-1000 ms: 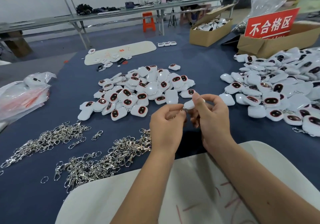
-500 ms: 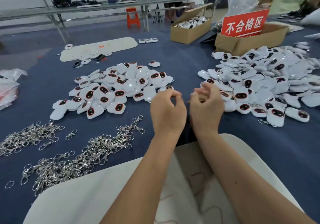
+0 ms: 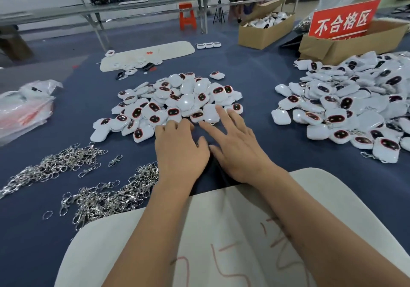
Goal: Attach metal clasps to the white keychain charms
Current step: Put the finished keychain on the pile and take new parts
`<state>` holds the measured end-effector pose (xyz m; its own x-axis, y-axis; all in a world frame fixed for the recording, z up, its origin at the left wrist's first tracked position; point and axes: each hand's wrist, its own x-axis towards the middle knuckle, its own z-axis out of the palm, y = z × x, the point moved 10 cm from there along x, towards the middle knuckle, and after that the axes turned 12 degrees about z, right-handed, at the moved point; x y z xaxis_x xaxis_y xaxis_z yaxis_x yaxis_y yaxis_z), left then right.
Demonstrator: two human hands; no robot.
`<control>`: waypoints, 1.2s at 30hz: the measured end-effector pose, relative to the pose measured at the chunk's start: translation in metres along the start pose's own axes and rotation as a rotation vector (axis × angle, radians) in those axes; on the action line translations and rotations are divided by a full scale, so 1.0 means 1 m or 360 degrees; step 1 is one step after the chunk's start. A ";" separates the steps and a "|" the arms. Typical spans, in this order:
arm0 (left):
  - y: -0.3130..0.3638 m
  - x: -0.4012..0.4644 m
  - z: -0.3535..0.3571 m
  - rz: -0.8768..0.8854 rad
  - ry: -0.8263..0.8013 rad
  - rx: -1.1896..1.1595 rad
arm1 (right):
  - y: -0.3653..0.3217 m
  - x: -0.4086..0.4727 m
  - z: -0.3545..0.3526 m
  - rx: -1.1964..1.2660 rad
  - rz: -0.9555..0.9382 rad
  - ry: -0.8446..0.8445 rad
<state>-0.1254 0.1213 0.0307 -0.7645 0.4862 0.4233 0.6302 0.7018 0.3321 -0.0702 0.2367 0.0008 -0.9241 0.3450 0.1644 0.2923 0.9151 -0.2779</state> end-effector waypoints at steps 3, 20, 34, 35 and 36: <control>-0.010 -0.010 0.003 0.0040 -0.0146 0.0090 | -0.001 0.000 0.015 -0.0108 -0.0011 -0.0168; -0.015 -0.021 -0.022 0.0081 0.0347 -0.0596 | -0.003 0.029 0.004 -0.0216 0.0081 -0.0035; -0.012 -0.018 -0.005 -0.0091 0.0355 -0.1297 | 0.037 -0.010 -0.028 0.1462 0.0596 0.0150; -0.011 -0.018 -0.006 -0.0045 0.0352 -0.1217 | 0.034 -0.012 -0.026 0.1476 0.0547 0.0095; -0.010 -0.018 -0.007 -0.0017 0.0356 -0.1180 | 0.030 -0.014 -0.025 0.1513 0.0483 0.0046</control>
<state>-0.1170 0.1018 0.0258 -0.7750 0.3094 0.5510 0.6095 0.1356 0.7811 -0.0423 0.2640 0.0135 -0.8329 0.5530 -0.0201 0.1850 0.2441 -0.9519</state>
